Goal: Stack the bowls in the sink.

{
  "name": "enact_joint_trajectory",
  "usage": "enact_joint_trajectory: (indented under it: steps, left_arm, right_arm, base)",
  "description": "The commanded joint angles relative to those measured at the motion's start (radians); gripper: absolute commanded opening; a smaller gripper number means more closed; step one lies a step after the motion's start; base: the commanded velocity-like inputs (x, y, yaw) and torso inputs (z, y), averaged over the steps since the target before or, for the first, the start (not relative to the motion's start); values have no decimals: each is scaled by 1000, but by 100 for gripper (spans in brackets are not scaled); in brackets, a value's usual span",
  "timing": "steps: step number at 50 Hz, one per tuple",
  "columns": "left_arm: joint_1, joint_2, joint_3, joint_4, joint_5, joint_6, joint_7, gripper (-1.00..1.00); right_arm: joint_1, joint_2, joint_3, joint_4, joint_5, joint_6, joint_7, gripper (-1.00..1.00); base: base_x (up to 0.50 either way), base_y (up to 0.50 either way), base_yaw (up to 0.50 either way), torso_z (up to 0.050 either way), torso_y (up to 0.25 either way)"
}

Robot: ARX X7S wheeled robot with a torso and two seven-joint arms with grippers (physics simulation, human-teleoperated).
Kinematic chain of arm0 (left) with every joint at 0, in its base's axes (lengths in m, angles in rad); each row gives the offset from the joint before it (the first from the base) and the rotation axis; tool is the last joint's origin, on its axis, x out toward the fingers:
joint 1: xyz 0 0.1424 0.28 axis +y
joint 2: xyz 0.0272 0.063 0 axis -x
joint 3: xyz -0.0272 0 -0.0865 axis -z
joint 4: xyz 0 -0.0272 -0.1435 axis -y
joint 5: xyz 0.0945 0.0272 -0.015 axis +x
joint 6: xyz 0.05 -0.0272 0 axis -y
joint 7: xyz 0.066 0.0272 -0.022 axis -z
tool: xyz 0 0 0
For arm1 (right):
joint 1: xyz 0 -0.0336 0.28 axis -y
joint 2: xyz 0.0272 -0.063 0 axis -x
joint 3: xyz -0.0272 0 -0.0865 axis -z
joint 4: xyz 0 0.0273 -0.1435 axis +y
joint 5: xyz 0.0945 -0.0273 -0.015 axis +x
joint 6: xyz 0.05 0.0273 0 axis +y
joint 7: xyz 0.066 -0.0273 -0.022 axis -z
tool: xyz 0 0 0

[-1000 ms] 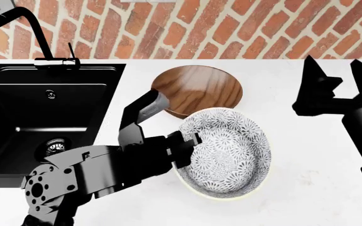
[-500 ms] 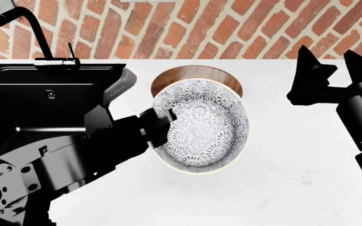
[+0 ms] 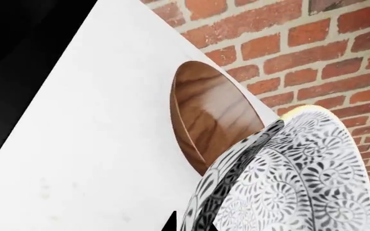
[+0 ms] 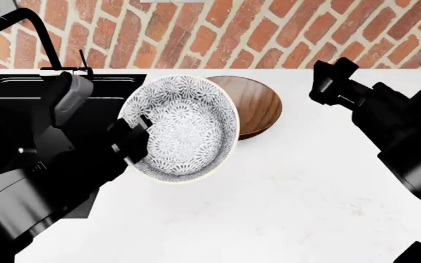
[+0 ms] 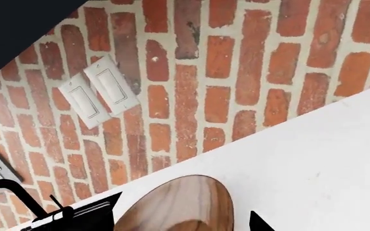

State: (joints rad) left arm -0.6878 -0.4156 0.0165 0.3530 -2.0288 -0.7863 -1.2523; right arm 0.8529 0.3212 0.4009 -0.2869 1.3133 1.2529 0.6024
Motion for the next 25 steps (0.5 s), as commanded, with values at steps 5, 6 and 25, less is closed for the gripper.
enact_joint_trajectory:
  steps: [5,6,25]
  left_arm:
    - [35,-27,-49,33,4,47,-16,-100]
    - [35,-29,-52,38,1,49,-18,-100]
    - [57,-50,-74,53,1,70,-14,-100]
  right_arm:
    - [54,-67,-7,131,66,18,79,100]
    - [57,-71,-10,141,59,12,75,100]
    - [93,-116,-34,317,-6,-72,62,100]
  base:
    - [0,0,0,0,0]
    - [0,0,0,0,0]
    - [0,0,0,0,1]
